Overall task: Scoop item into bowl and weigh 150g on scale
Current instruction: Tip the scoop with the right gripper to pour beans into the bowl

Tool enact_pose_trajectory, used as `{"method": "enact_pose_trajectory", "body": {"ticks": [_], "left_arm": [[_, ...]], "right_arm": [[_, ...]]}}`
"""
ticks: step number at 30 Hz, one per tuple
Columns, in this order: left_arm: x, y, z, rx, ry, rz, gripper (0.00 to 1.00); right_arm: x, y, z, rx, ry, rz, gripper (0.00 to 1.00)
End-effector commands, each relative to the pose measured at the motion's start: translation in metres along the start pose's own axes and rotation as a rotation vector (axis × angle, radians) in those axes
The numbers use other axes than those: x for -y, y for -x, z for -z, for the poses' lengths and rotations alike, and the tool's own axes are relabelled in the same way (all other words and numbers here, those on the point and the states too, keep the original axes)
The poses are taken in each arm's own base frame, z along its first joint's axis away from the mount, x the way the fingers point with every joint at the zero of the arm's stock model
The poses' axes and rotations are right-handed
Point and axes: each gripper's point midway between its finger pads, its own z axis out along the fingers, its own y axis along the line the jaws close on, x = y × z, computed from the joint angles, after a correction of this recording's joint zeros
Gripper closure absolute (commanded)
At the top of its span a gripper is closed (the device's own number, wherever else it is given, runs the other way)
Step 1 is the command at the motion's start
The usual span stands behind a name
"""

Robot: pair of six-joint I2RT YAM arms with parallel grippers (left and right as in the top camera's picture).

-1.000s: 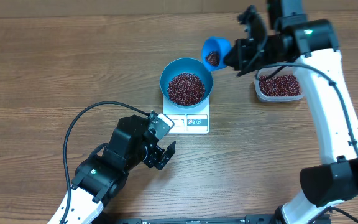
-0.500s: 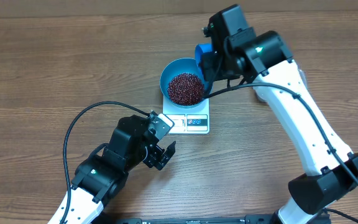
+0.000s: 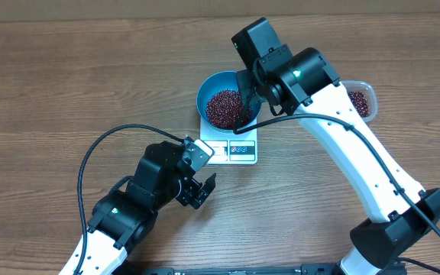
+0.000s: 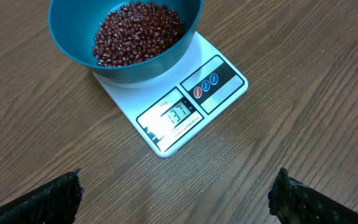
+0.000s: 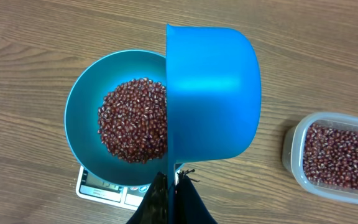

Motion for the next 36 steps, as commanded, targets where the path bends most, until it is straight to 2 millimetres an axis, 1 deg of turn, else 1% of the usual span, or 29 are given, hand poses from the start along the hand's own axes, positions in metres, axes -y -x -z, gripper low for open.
{"method": "enact_pose_trajectory", "body": {"ticks": [1, 4, 18, 24, 36], "left_arm": [[0.0014, 0.0011, 0.0004, 0.007, -0.013, 0.004, 0.0], [0.0014, 0.0011, 0.0004, 0.007, -0.013, 0.004, 0.0], [0.0014, 0.0011, 0.0004, 0.007, -0.013, 0.004, 0.0], [0.0014, 0.0011, 0.0004, 0.007, -0.013, 0.004, 0.01], [0.0014, 0.0011, 0.0004, 0.007, -0.013, 0.004, 0.0]], "right_arm": [[0.0021, 0.0139, 0.0253, 0.087, -0.016, -0.021, 0.96], [-0.0007, 0.0133, 0.026, 0.087, -0.013, -0.015, 0.96], [-0.0008, 0.0132, 0.0262, 0.088, -0.016, -0.014, 0.96], [-0.005, 0.0119, 0.026, 0.08, 0.009, -0.013, 0.96], [-0.005, 0.0119, 0.026, 0.08, 0.009, -0.013, 0.96]]}}
